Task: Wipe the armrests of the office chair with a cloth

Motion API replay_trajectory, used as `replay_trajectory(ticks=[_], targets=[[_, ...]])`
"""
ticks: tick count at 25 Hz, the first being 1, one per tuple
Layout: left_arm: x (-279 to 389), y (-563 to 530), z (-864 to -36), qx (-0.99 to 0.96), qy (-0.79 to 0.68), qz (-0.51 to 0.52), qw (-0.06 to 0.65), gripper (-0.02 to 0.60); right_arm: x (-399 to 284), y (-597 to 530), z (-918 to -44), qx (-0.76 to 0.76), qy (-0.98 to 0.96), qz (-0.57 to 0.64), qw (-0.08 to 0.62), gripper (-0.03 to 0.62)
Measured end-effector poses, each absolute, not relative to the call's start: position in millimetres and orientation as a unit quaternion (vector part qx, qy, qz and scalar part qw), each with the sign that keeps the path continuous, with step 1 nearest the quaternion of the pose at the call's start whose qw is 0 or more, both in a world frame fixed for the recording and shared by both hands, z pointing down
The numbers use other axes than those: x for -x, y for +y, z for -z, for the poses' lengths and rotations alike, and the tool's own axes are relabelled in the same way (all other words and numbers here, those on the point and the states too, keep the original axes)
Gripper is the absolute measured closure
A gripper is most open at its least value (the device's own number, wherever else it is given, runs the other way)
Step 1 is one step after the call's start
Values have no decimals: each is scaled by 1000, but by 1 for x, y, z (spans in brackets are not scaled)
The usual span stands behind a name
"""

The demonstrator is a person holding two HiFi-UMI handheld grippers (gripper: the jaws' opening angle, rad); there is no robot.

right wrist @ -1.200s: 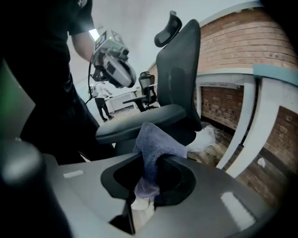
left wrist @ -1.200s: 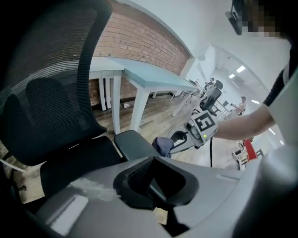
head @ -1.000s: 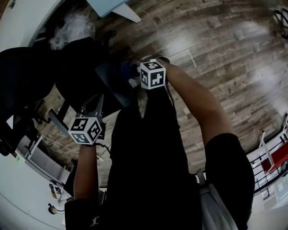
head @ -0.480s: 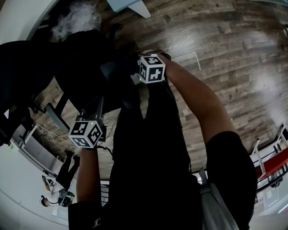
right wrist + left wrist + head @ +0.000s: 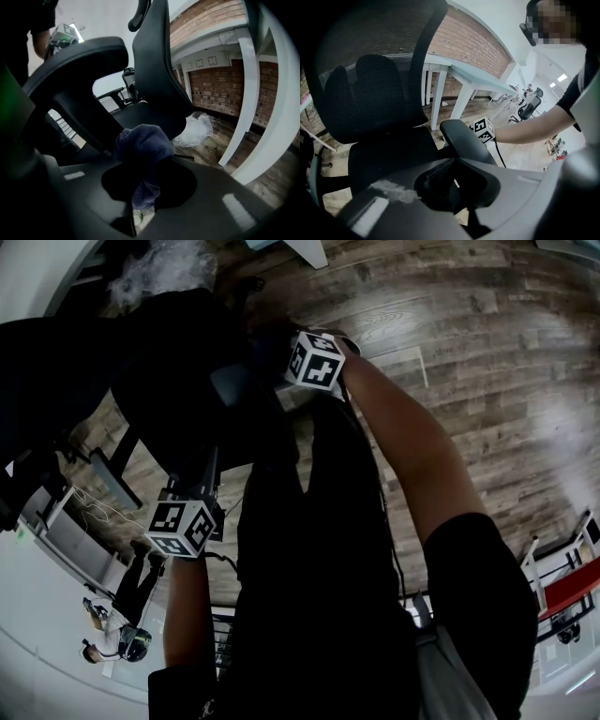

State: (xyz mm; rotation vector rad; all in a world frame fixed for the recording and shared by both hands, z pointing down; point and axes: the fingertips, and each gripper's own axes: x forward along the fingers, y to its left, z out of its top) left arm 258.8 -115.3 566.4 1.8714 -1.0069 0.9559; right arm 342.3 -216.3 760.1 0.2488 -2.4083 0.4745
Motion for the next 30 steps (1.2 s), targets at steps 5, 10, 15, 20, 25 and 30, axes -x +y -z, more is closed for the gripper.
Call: replay_trajectory(ticks=[5,10,15,20,25,30], targets=[[-256,-109,-580,-735,-410,-370,394,575,-343,-234,-805,-150,-907,-226,322,522],[-246,-99,-602,-722,-418,-371,408,575,-349,-236,-846,-201,-878,-279,335,522],[-243,-94,-604,-719,-415,-374,414,575,-361,-215,-845,-210,-856,-326,342,522],[-247,-92,-593,-721,-410,-373,415,575,-340,-165,-801,-143,-873,-339,319,522],[-258,-90,-573,-727,-412,-361,414,575,-340,-146,-765,-153,-868,-383,277,522],[-264,-87,-548,-739,-413,-343,407,575,-351,-144,-708,-140,-876,-405,222,522]])
